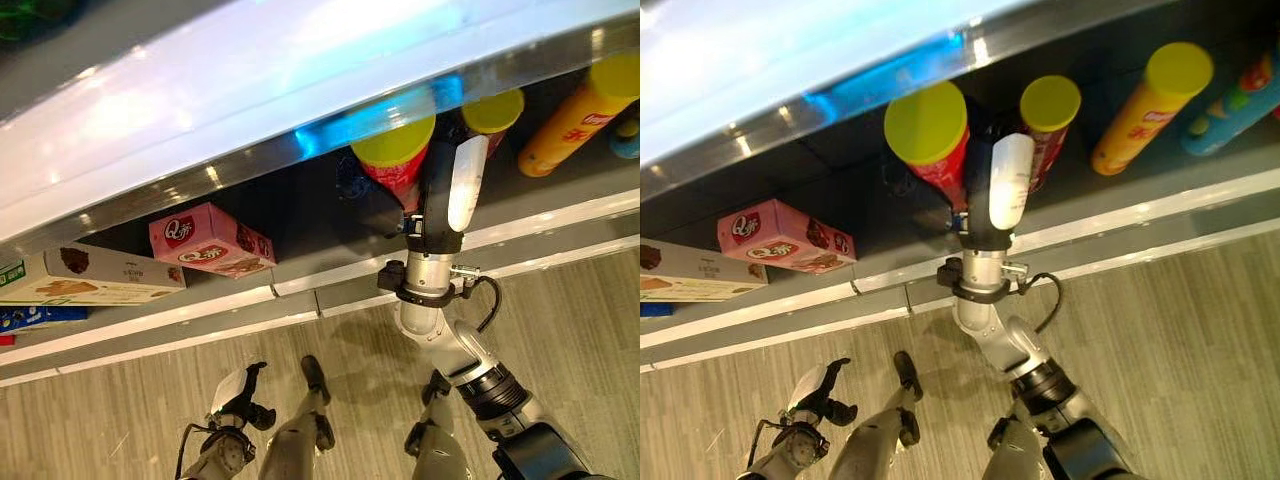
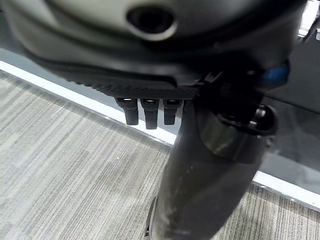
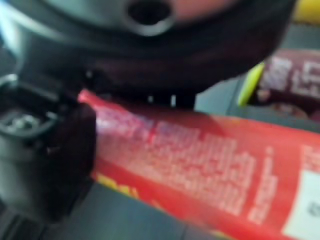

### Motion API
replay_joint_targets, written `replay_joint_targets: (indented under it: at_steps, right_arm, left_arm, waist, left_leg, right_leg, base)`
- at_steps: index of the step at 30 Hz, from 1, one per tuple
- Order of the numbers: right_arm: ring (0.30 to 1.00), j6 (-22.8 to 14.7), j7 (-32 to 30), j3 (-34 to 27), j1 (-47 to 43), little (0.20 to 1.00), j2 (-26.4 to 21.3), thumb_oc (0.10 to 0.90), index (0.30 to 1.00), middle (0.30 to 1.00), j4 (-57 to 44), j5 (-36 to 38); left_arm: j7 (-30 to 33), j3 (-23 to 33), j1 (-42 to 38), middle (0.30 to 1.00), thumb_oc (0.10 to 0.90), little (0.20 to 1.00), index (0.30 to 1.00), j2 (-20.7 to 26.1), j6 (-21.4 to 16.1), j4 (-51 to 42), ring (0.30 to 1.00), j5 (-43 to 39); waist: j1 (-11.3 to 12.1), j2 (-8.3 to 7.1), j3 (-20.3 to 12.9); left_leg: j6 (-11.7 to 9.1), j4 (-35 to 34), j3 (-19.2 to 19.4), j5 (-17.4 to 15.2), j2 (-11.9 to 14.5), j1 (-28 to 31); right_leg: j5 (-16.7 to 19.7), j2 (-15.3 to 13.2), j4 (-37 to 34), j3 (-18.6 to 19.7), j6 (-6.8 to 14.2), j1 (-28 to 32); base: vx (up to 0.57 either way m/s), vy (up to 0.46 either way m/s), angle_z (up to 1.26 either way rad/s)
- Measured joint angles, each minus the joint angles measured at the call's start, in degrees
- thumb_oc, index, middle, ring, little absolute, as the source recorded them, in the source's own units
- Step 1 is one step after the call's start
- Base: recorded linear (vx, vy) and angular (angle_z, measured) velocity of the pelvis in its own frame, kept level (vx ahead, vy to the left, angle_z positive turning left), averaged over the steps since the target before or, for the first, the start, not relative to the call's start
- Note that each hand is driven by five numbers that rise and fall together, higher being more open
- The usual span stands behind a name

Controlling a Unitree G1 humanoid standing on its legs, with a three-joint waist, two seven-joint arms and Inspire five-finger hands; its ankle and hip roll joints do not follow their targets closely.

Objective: Put the goods on the table back onto the shelves and tidy them up.

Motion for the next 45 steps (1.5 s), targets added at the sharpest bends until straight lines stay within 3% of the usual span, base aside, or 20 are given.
replay_joint_targets:
  at_steps: [15,22,27,45]
  right_arm:
    - [0.3,0.03,-0.16,2.14,-1.73,0.3,0.18,0.4,0.3,0.3,0.45,-0.68]
    - [0.3,1.34,-4.1,-1.17,-6.64,0.3,0.26,0.4,0.3,0.3,6.52,-0.76]
    - [0.3,1.95,-5.91,-1.79,-7.69,0.3,-0.25,0.4,0.3,0.3,7.32,-1.11]
    - [0.3,0.53,-8.87,-1.67,-11.06,0.3,-0.43,0.4,0.3,0.3,8.75,-2.98]
  left_arm:
    - [3.62,-0.18,-4.46,0.9,0.8,0.9,0.9,0.03,-1.78,-3.29,0.9,0.0]
    - [8.07,-2.14,-7.79,0.9,0.8,0.9,0.9,0.26,-3.03,-6.8,0.9,1.31]
    - [10.99,-2.24,-8.76,0.9,0.8,0.9,0.9,0.34,-2.98,-8.52,0.9,2.9]
    - [15.2,-4.51,-11.25,0.9,0.8,0.9,0.9,0.5,-2.86,-10.56,0.9,6.79]
  waist:
    - [1.49,2.21,2.11]
    - [1.39,2.95,1.84]
    - [1.65,5.43,2.82]
    - [2.3,5.4,2.87]
  left_leg:
    - [0.4,0.1,0.01,0.02,-3.13,-5.32]
    - [2.6,0.59,0.5,-0.74,-6.23,-9.03]
    - [3.83,0.14,0.59,1.14,-6.98,-13.35]
    - [4.08,0.17,1.44,1.82,-6.88,-15.93]
  right_leg:
    - [0.5,-3.29,0.0,-0.04,0.65,-5.03]
    - [3.09,-6.21,-0.01,1.56,1.94,-10.04]
    - [5.07,-6.82,0.0,1.68,1.09,-14.64]
    - [5.98,-6.62,0.01,2.47,0.31,-17.83]
  base:
    - [0.0,0.059,0.05]
    - [0.0,0.065,-0.01]
    - [0.0,0.025,0.05]
    - [0.02,-0.001,-0.01]
